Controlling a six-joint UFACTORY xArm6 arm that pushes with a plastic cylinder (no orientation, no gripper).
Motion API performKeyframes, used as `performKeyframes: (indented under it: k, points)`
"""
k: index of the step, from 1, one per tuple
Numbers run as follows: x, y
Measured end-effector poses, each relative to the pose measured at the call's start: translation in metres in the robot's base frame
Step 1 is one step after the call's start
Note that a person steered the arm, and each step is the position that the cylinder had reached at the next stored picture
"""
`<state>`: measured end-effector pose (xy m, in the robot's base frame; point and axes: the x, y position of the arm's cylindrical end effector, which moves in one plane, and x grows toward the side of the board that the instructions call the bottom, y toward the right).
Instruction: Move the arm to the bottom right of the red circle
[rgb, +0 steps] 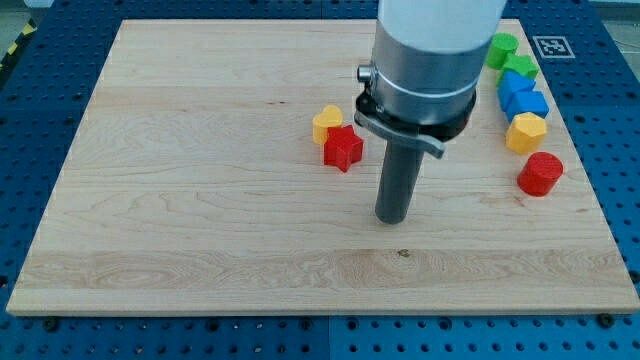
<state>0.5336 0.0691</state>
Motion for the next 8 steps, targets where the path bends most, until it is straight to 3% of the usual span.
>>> performKeyframes:
  k: [4,8]
  points:
    - [0.041,0.0]
    - [0.046,0.155]
